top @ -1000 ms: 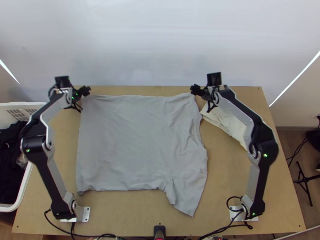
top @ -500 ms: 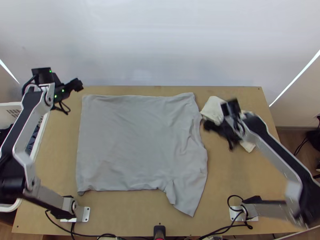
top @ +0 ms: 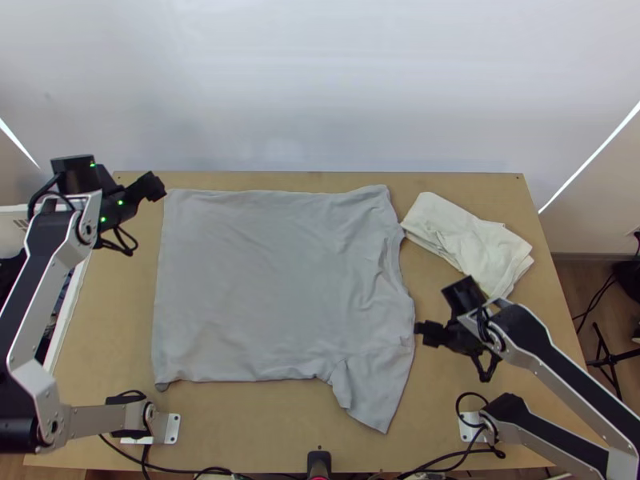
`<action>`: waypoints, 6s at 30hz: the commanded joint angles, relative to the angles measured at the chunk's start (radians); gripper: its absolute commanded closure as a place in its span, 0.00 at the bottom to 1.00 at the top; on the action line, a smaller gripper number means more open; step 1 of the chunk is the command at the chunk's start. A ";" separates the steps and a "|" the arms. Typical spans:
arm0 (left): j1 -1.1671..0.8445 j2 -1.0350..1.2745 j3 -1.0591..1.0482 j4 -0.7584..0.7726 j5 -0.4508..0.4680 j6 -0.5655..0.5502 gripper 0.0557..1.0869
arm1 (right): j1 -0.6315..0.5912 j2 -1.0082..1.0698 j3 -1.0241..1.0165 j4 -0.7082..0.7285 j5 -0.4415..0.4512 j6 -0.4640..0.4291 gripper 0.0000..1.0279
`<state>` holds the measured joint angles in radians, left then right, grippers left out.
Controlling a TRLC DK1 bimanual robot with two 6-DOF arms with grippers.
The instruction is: Fold the t-shirt
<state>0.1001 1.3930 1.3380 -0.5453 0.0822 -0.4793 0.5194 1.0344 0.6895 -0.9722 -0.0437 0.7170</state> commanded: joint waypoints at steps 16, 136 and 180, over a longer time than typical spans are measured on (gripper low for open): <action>0.033 -0.091 -0.122 -0.013 -0.013 -0.010 0.05 | 0.094 0.118 -0.064 0.245 -0.051 -0.028 0.45; -0.158 -0.236 -0.306 -0.351 -0.105 0.550 0.96 | -0.050 0.156 0.280 0.397 0.011 -0.099 0.97; 0.219 -0.365 0.638 0.018 -0.085 -0.028 0.96 | -0.266 0.079 1.593 -0.086 -0.022 -0.156 0.97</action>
<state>0.2874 1.1690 1.9747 -0.5171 0.0036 -0.4976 0.2619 1.2526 2.2669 -0.9134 -0.0689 0.5358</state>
